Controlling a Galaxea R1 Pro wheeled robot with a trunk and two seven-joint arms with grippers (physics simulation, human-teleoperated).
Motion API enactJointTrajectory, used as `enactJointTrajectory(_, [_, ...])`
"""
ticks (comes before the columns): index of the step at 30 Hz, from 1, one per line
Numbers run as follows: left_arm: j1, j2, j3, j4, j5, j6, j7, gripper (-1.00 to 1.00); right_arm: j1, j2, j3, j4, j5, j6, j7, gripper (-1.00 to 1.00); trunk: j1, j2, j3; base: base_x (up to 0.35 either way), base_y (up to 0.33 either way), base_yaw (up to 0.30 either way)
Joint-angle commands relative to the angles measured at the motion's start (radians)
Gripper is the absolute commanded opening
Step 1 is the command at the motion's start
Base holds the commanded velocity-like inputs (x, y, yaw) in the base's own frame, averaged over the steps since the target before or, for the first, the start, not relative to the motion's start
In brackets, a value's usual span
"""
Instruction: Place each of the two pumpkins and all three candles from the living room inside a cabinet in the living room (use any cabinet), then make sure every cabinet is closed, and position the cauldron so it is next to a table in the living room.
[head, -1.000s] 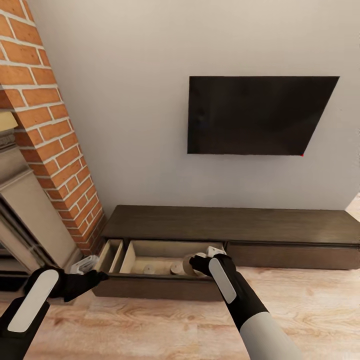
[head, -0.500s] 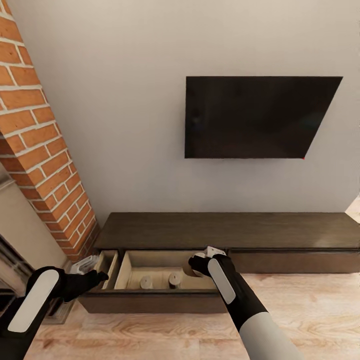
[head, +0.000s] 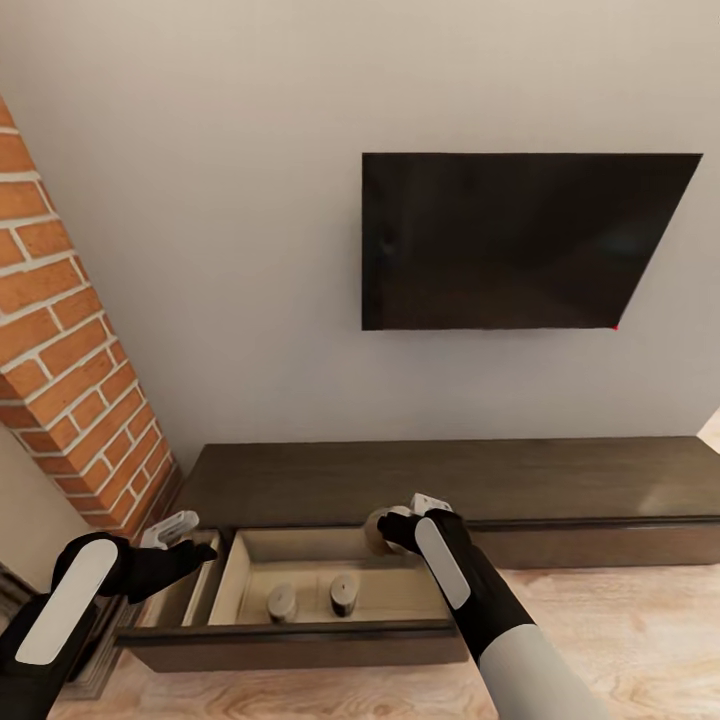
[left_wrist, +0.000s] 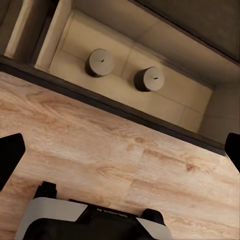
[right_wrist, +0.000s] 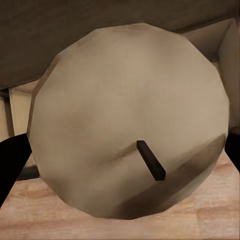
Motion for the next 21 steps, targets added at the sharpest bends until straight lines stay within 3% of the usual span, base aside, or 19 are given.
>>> enactJointTrajectory(1, [0.0, 0.0, 0.0, 0.0, 0.0, 0.0, 0.0, 1.0, 0.0, 0.0, 0.002, -0.001, -0.001, 0.0, 0.0, -1.0, 0.0, 0.0, 0.0, 0.232, 0.0, 0.0])
enactJointTrajectory(11, [0.0, 0.0, 0.0, 0.0, -0.001, -0.001, 0.0, 1.0, 0.0, 0.0, 0.037, -0.002, -0.001, -0.004, -0.003, -1.0, 0.0, 0.0, 0.0, 0.109, 0.0, 0.092])
enactJointTrajectory(21, [0.0, -0.001, -0.001, 0.0, -0.001, -0.001, 0.0, 1.0, 0.0, 0.0, 0.041, -0.002, -0.001, -0.003, 0.0, -1.0, 0.0, 0.0, 0.0, 0.152, 0.0, 0.015])
